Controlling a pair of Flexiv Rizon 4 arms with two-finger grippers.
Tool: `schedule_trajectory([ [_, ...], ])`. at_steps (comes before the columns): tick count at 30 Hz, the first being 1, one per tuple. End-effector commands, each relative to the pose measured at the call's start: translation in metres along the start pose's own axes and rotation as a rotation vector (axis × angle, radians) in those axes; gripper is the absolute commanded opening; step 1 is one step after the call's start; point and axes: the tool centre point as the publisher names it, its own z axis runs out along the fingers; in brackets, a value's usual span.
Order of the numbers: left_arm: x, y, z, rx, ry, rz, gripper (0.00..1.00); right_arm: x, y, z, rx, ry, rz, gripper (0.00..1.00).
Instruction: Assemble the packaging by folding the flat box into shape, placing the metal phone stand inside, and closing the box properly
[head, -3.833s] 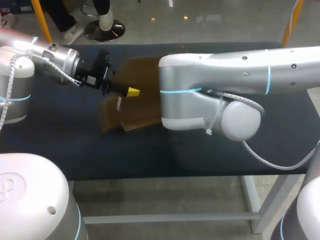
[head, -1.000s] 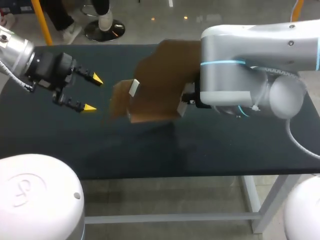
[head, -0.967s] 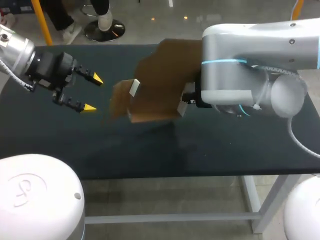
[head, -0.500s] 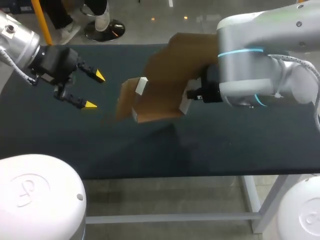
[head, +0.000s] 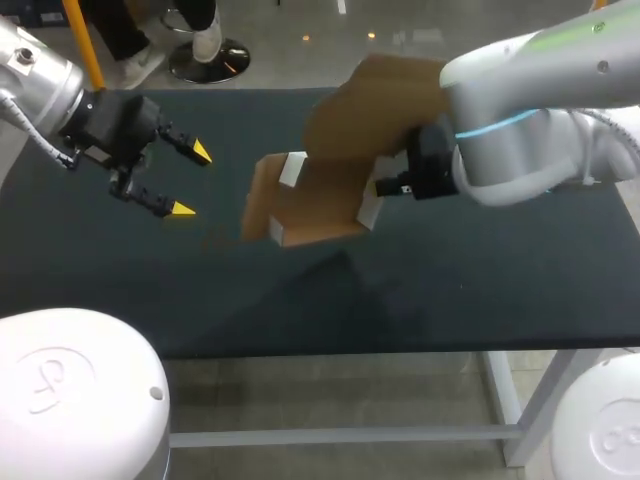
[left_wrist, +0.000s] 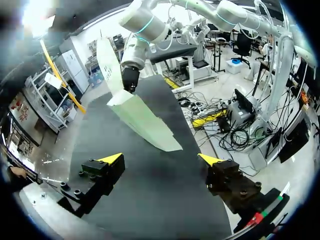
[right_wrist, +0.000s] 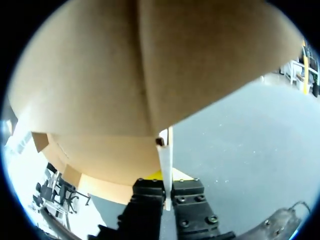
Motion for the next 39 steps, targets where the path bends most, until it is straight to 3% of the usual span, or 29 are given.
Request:
schedule_trajectory([
  [1,0.001,0.000,-0.002,-0.005,0.002,0.001,1.00,0.001,0.005,-0.005,0.431,0.011,0.007,0.00],
  [13,0.001,0.001,-0.001,-0.041,0.000,0.054,1.00,-0.001,0.002,-0.006,0.594,-0.020,0.050,0.00],
  [20,-0.001,0.004,-0.002,-0.062,0.025,0.033,1.00,-0.004,-0.008,0.001,0.708,-0.002,0.092,0.00],
  [33,-0.003,0.005,-0.001,-0.059,0.039,0.036,1.00,-0.004,-0.009,0.001,0.716,-0.010,0.095,0.00],
  [37,-0.005,0.011,0.003,-0.072,0.049,0.046,1.00,0.003,-0.010,0.012,0.874,-0.163,0.185,0.00],
  [39,-0.006,0.015,0.003,-0.084,0.041,0.040,1.00,0.003,-0.013,0.012,0.899,-0.209,0.226,0.00],
])
